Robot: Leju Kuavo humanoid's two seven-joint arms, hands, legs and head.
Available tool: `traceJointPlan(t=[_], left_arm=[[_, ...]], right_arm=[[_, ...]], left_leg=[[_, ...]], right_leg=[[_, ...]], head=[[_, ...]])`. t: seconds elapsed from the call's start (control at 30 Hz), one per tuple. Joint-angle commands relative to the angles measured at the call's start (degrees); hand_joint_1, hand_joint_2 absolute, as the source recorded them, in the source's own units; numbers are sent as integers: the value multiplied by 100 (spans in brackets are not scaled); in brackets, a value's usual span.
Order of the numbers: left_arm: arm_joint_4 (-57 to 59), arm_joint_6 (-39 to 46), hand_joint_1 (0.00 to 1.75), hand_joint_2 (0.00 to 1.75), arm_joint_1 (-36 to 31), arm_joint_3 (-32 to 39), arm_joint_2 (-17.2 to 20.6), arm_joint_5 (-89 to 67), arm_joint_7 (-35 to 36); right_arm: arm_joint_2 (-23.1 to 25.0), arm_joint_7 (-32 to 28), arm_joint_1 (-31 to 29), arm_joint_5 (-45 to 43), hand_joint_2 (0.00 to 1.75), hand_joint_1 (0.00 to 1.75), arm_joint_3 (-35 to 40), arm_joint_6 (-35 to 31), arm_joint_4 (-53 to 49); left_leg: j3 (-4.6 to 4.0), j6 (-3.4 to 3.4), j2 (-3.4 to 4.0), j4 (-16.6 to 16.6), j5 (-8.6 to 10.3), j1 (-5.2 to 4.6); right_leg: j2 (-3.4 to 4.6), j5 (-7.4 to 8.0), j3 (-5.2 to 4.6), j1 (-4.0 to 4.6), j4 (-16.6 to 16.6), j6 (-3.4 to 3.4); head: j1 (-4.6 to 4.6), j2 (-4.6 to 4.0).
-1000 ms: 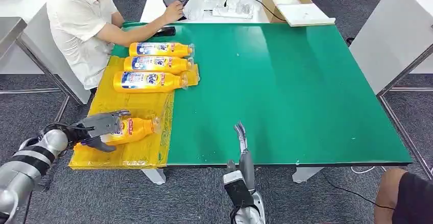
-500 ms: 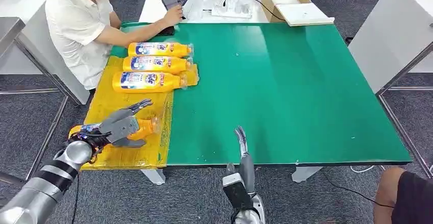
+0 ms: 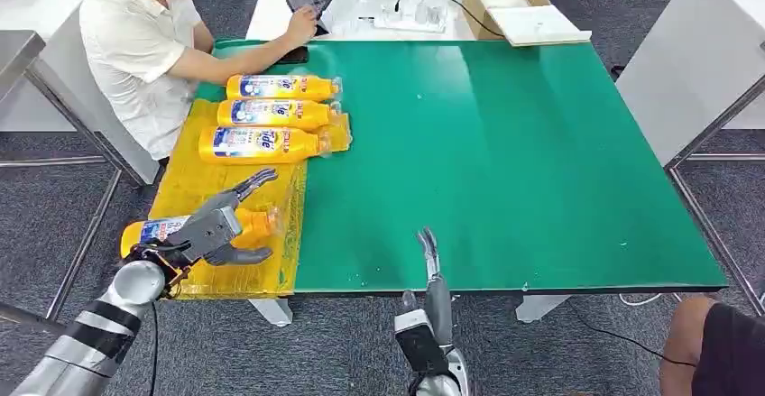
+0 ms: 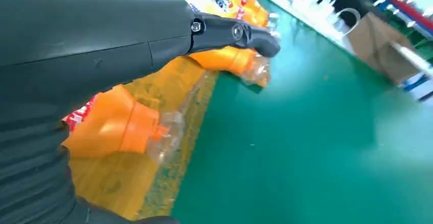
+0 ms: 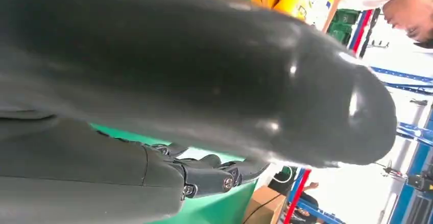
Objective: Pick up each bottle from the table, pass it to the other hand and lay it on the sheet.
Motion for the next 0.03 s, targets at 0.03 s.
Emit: traceJointPlan(t=[0.03], left_arm=[[-417, 74, 0, 175, 212, 349, -395, 116, 42]], right_arm=[[-73, -42, -25, -21, 0, 0, -122, -36, 149]], left_leg=[[34, -7, -1, -3, -15, 5]], right_leg=[[-11, -16, 37, 7, -5, -9]], head=[[0, 0]])
